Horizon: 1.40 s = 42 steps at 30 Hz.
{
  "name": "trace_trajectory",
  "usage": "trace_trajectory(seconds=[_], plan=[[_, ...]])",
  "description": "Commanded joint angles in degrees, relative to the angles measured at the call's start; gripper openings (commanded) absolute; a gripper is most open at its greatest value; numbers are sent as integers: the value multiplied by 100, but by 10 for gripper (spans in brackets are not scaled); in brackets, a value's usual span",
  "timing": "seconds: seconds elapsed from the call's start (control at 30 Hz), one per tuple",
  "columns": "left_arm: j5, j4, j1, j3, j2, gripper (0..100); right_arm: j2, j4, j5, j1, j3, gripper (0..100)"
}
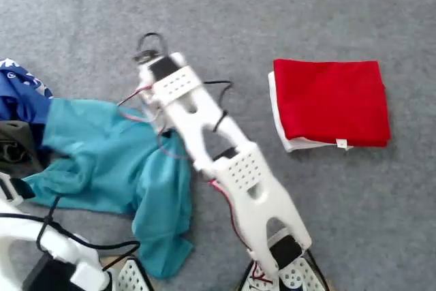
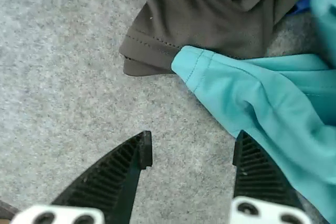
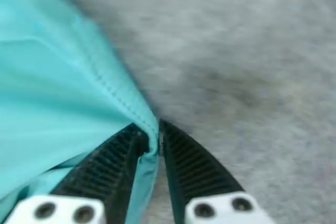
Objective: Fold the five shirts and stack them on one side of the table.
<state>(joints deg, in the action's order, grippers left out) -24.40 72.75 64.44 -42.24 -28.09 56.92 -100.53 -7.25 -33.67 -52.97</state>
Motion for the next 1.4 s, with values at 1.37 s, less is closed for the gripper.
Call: trace_trajectory(seconds=[1.37], plan=[[4316,-132,-3169,3371,2971,223,-6501,-44,4053,2224,6598,57]])
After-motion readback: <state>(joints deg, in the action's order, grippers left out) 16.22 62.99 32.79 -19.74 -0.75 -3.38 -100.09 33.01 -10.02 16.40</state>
